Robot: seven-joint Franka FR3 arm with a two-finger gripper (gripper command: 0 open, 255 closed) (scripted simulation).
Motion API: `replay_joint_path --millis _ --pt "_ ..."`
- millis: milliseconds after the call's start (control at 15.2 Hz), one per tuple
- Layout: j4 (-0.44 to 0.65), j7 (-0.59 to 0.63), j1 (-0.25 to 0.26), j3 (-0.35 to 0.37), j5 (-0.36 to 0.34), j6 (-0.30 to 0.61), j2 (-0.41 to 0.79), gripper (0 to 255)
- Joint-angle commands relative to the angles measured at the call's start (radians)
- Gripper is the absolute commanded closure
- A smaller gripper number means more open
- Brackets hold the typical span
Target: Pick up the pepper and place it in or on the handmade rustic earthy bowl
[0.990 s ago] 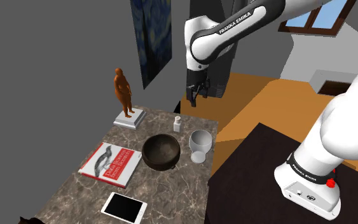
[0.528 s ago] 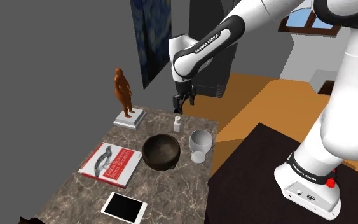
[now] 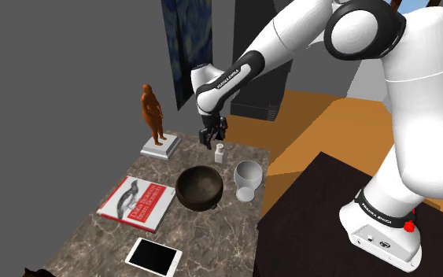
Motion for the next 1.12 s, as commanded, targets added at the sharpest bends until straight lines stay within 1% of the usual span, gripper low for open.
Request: replay_joint_path --millis 0,462,924,990,1056 --pt "0.032 0.010 0.008 -0.003 -0.005 0.012 0.045 0" --pt "0.010 0.013 0.009 -0.007 -0.012 0.081 0.093 0" --pt "0.010 0.013 0.009 -0.007 -0.012 0.081 0.093 0" --pt "0.010 0.013 0.009 -0.007 -0.012 0.081 0.093 255" --pt "0.010 0.013 0.009 -0.007 -0.012 0.081 0.093 255"
